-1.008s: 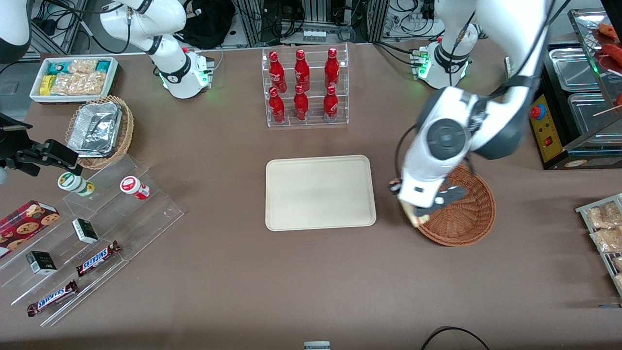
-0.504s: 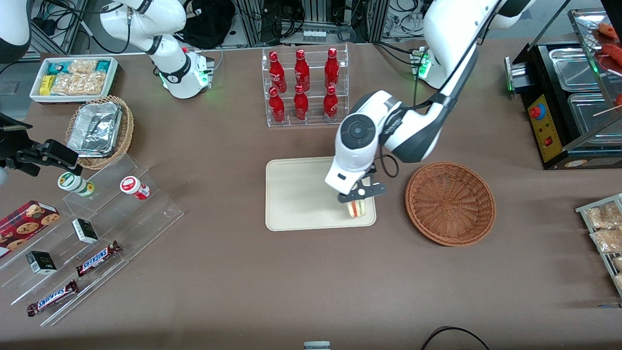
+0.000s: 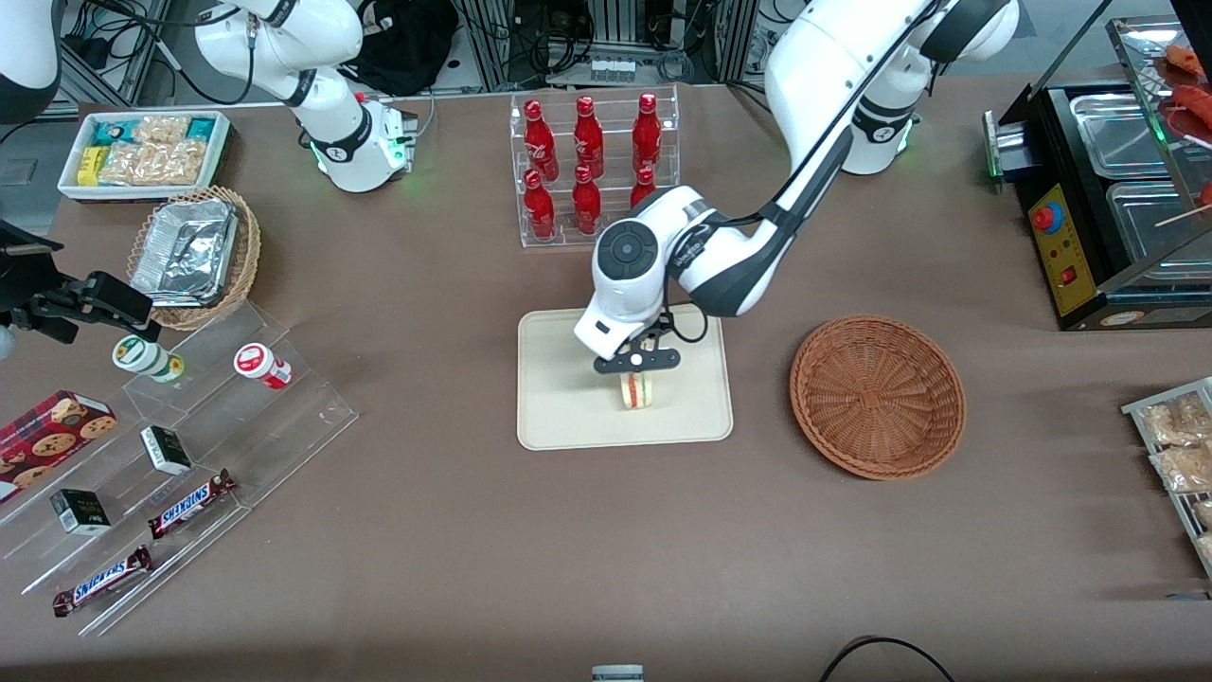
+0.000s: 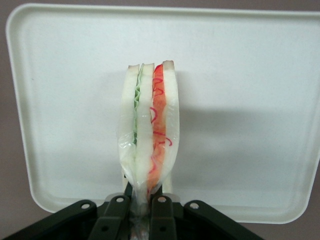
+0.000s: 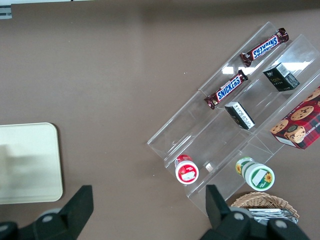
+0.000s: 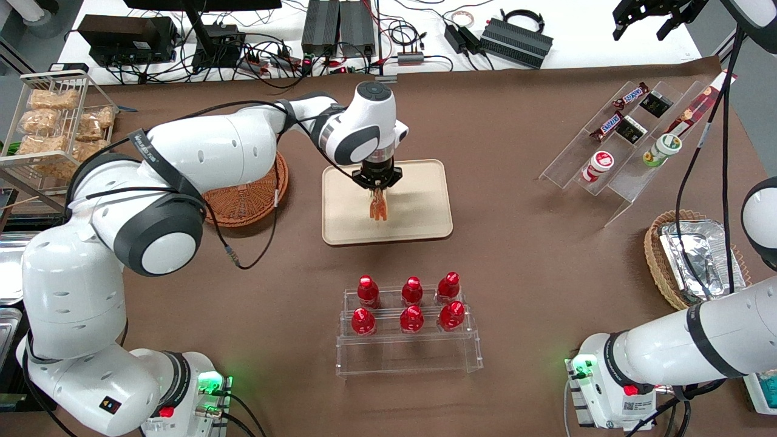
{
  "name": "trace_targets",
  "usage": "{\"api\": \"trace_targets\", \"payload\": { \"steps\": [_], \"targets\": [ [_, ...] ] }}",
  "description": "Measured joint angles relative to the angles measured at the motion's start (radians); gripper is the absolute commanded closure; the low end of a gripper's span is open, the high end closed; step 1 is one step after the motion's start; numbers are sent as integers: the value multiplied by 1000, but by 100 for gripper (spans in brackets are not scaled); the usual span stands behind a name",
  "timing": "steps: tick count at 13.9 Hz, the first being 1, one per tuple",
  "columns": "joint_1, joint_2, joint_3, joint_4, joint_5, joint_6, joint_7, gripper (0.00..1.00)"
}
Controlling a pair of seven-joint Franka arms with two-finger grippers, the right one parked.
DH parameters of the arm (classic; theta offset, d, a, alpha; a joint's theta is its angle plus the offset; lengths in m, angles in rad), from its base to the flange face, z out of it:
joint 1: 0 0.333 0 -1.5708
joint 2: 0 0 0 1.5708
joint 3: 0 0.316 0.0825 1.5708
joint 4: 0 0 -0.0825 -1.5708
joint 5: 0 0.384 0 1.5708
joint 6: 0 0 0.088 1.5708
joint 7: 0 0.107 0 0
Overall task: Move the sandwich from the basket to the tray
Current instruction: 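Lower the sandwich onto the tray and open the left gripper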
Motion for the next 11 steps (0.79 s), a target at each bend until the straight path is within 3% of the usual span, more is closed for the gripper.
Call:
{"api": "trace_targets", "payload": {
  "steps": [4, 5, 7, 8, 11],
  "targets": [
    [-4, 19, 1, 0, 3, 24, 1, 84],
    [-4, 26, 1, 0, 8, 35, 2, 74],
    [-4, 42, 1, 0, 41, 48, 2, 11],
    [-4, 46, 1, 0, 50, 50, 2, 0],
    [-4, 44, 1, 14, 53, 50, -3, 0]
  ]
}}
